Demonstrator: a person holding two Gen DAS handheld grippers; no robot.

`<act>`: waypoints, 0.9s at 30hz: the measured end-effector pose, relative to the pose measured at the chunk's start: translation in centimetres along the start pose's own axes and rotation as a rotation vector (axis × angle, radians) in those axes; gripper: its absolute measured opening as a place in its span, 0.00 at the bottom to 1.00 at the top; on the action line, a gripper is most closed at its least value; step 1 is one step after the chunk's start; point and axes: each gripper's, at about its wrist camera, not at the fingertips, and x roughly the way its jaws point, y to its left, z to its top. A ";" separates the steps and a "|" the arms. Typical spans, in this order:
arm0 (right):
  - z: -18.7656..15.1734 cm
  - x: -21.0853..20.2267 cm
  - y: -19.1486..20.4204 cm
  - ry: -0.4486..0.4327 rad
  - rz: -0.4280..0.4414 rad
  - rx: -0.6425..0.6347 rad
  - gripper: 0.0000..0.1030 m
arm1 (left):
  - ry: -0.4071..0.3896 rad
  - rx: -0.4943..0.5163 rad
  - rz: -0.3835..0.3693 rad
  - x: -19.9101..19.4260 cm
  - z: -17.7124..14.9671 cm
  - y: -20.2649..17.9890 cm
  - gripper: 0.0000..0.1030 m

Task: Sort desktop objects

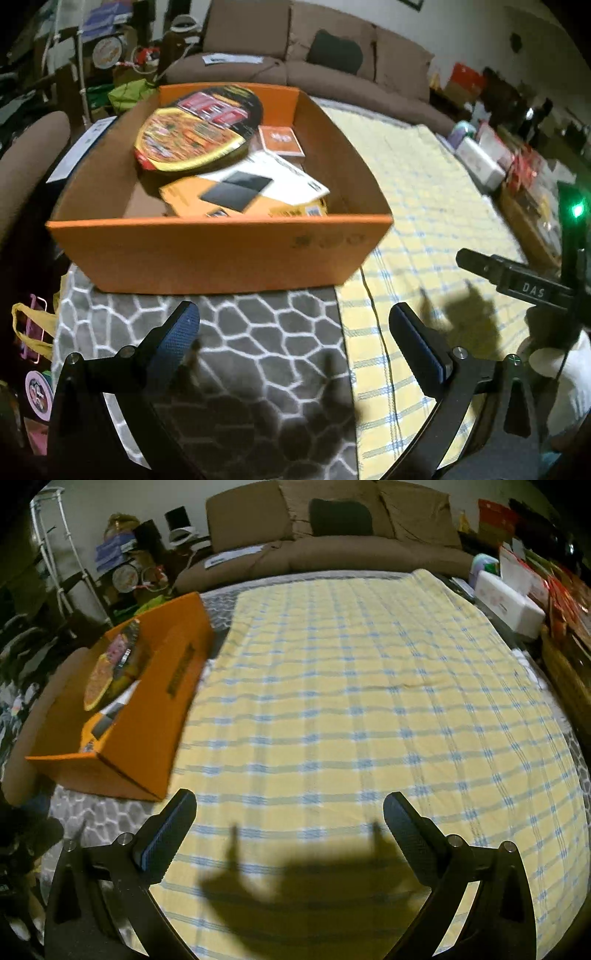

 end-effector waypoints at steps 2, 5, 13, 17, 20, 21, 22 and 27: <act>-0.4 0.4 -0.5 0.013 -0.014 -0.003 0.99 | 0.029 -0.008 0.008 1.2 -0.3 -0.5 1.00; -0.9 1.3 -1.3 0.035 -0.032 -0.007 0.99 | 0.048 -0.035 0.027 2.7 -0.7 -0.8 1.00; -1.9 3.0 -3.5 0.072 -0.082 0.000 0.99 | 0.046 -0.019 0.085 4.9 -0.7 -2.2 1.00; -2.1 3.9 -4.2 0.089 -0.113 0.000 0.99 | 0.088 -0.040 0.105 6.8 -0.9 -2.1 1.00; -2.2 4.6 -4.4 0.106 -0.129 -0.001 0.99 | 0.093 -0.050 0.128 7.5 -1.1 -1.9 1.00; -2.3 4.7 -4.5 0.106 -0.136 -0.001 1.00 | 0.093 -0.047 0.126 7.6 -1.1 -1.8 1.00; -2.2 4.9 -4.5 0.106 -0.141 -0.005 1.00 | 0.096 -0.049 0.125 7.7 -1.1 -1.8 1.00; -2.3 5.2 -4.3 0.095 -0.160 -0.029 1.00 | 0.084 -0.072 0.154 8.0 -0.9 -1.8 1.00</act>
